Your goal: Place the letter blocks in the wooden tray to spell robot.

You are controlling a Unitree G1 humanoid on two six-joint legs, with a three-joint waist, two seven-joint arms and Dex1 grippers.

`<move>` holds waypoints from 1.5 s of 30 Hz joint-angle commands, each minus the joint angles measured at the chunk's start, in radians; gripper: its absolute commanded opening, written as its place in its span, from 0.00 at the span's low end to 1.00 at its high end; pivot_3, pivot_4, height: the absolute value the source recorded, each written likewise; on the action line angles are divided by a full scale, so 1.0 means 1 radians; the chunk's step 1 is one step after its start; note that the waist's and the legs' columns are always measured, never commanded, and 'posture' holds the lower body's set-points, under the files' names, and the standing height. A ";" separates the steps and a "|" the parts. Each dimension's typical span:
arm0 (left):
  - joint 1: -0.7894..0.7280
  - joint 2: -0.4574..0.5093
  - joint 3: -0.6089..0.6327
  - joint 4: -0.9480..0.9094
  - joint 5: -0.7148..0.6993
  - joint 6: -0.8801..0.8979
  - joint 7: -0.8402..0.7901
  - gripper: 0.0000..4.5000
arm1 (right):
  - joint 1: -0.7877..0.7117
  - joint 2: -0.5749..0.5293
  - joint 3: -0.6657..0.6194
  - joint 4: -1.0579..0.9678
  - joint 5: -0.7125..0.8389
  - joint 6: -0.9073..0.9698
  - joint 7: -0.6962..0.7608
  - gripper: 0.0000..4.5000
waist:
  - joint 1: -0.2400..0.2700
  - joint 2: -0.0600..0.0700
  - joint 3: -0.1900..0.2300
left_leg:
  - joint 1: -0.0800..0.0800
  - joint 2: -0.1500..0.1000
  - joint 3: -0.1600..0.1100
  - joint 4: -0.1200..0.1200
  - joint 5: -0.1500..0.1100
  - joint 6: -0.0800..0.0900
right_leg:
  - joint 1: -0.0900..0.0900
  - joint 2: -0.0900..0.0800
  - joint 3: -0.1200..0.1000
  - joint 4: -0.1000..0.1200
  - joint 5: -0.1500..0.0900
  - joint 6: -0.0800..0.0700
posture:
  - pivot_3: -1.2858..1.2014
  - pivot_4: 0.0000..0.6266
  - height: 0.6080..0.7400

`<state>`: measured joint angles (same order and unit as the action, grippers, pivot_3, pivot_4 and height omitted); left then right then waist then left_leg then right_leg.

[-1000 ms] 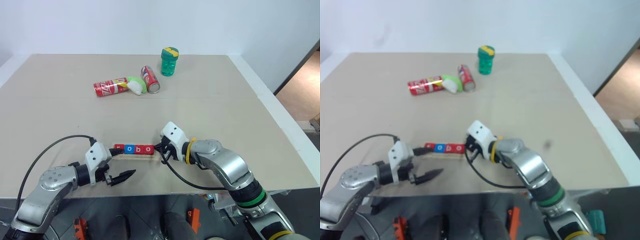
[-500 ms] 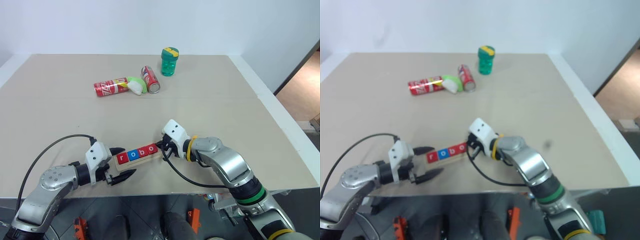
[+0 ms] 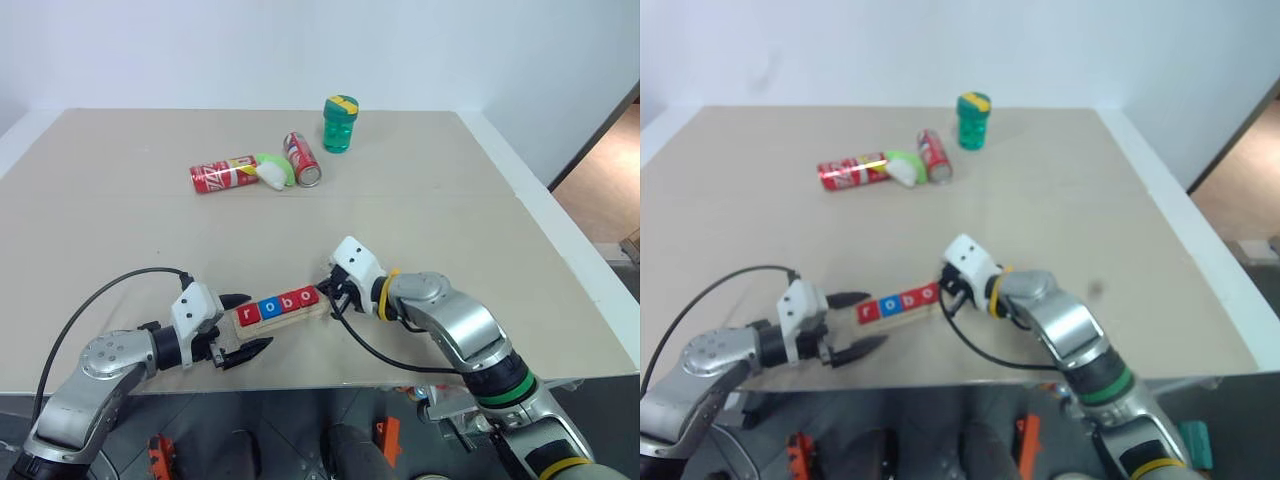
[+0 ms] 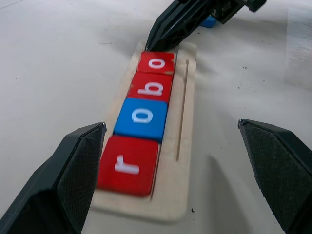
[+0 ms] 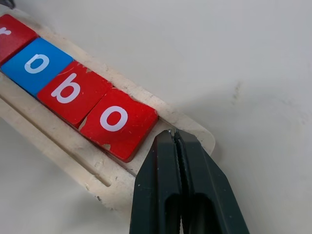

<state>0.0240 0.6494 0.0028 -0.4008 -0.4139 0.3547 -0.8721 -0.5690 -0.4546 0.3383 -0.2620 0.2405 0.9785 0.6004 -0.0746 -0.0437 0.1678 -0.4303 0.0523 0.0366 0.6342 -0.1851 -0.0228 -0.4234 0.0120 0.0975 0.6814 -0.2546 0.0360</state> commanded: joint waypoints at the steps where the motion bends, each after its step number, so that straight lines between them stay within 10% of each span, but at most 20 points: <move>1: -0.024 0.002 0.019 -0.020 -0.025 -0.013 -0.014 1.00 | -0.033 -0.013 -0.077 -0.086 0.052 0.025 0.028 0.26 | 0.000 0.000 0.000 | 0.000 0.000 0.000 0.000 0.000 0.000 | 0.000 0.000 0.000 0.000 0.000 0.001 | 0.52 0.24 1.00; 11: -0.058 0.006 -0.009 -0.040 -0.054 -0.002 -0.060 1.00 | -0.057 -0.081 -0.298 -0.138 0.204 0.067 0.099 0.99 | 0.001 0.000 0.000 | 0.000 0.000 -0.001 -0.002 0.000 0.000 | -0.001 0.001 -0.001 0.000 -0.001 0.001 | 0.52 0.24 1.00; 18: -0.082 0.043 -0.068 -0.095 -0.084 0.037 -0.143 1.00 | 0.088 -0.298 -0.269 0.045 0.165 -0.252 0.397 0.99 | 0.004 0.000 0.000 | -0.001 -0.002 -0.001 -0.002 -0.001 0.000 | 0.001 -0.001 0.000 -0.002 -0.002 0.003 | 0.52 0.24 1.00; 30: -0.107 0.043 -0.080 -0.092 -0.063 0.033 -0.131 1.00 | 0.009 -0.267 -0.122 0.568 -0.044 -0.862 0.675 0.91 | -0.002 0.000 0.001 | 0.004 0.001 0.002 -0.001 0.000 0.001 | 0.003 0.002 0.001 0.000 0.001 0.001 | 0.52 0.24 1.00; 35: -0.081 0.047 -0.070 -0.100 -0.052 0.025 -0.116 1.00 | 0.030 -0.246 -0.120 0.598 -0.067 -0.877 0.667 0.54 | -0.002 0.000 0.001 | 0.004 0.000 0.001 -0.001 0.000 0.000 | 0.004 0.002 0.001 0.000 0.000 0.002 | 0.52 0.24 1.00; 45: -0.042 0.040 -0.062 -0.101 -0.036 0.015 -0.082 1.00 | 0.266 -0.233 -0.218 0.157 0.026 -0.428 0.418 0.42 | 0.006 -0.001 0.000 | 0.008 0.000 0.000 0.000 -0.001 0.000 | 0.008 0.000 0.001 0.000 -0.003 -0.001 | 0.52 0.24 1.00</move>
<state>-0.0206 0.6881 -0.0726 -0.4722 -0.4507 0.3899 -0.9611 -0.3371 -0.6923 0.1185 -0.0414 0.2454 0.4629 1.0509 -0.0687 -0.0442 0.1678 -0.4227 0.0520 0.0361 0.6338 -0.1857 -0.0228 -0.4153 0.0122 0.0981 0.6810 -0.2575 0.0345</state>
